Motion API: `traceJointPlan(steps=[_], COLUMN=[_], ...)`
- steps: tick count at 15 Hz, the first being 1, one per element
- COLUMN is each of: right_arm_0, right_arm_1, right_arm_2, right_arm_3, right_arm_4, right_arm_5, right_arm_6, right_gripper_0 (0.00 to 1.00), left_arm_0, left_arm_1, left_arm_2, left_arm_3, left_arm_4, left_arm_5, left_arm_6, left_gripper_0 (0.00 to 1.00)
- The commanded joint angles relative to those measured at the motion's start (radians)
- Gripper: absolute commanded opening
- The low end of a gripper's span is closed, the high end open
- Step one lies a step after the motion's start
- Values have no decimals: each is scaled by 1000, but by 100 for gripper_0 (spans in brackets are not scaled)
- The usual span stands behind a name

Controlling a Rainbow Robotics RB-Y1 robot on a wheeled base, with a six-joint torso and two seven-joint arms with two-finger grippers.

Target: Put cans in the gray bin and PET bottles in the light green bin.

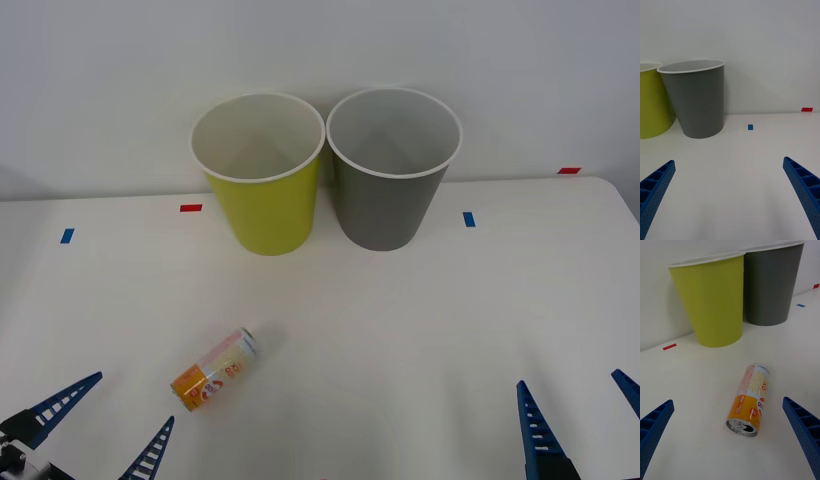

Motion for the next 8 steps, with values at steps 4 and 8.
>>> traceJointPlan(steps=[4, 8], right_arm_0=[0, 0], right_arm_1=[0, 0], right_arm_2=[0, 0], right_arm_3=[0, 0], right_arm_4=[0, 0], right_arm_5=[0, 0], right_arm_6=[0, 0], right_gripper_0=[100, 100], left_arm_0=[-103, -213], left_arm_1=[61, 127], left_arm_2=[-8, -70], left_arm_3=[-71, -99], left_arm_4=[-8, 6], left_arm_5=[221, 362], left_arm_6=[-1, 11], left_gripper_0=[100, 100])
